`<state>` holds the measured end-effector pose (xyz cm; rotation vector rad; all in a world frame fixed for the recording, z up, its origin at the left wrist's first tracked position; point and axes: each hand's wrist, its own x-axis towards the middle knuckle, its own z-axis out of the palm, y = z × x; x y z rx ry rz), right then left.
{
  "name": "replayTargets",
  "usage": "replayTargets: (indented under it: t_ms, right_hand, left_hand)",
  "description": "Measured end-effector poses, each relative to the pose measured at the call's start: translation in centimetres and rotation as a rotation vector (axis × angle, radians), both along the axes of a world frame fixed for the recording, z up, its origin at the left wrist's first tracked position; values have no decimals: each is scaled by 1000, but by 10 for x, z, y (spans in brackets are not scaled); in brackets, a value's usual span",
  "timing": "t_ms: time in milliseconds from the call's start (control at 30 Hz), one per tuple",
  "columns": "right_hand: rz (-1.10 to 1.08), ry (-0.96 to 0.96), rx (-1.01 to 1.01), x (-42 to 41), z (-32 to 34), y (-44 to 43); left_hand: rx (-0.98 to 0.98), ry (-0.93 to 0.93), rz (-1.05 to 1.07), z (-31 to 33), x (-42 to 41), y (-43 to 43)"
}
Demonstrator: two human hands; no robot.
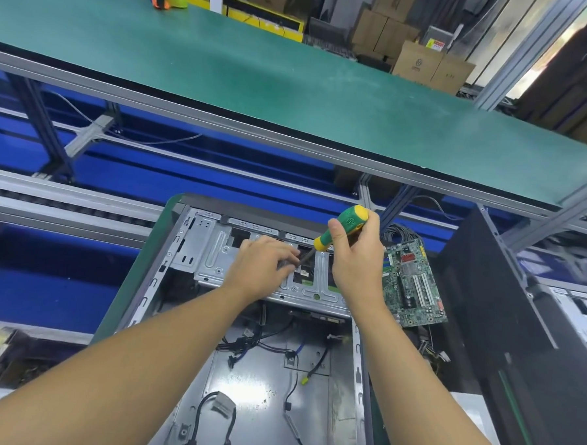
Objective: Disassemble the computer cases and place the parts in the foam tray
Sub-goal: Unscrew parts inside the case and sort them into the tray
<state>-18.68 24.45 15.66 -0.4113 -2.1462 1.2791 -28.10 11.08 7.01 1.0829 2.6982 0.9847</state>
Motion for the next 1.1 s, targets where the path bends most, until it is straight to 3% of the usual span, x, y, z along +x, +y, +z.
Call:
replayTargets:
  t_ms: [633,1100]
  right_hand:
    - [-31,0,85,-2,-1,3]
    - [-38,-181,403,-14,24,-1]
  left_hand:
    - [-10,19,33,0,1,3]
    - [-51,35,13,1,2,3]
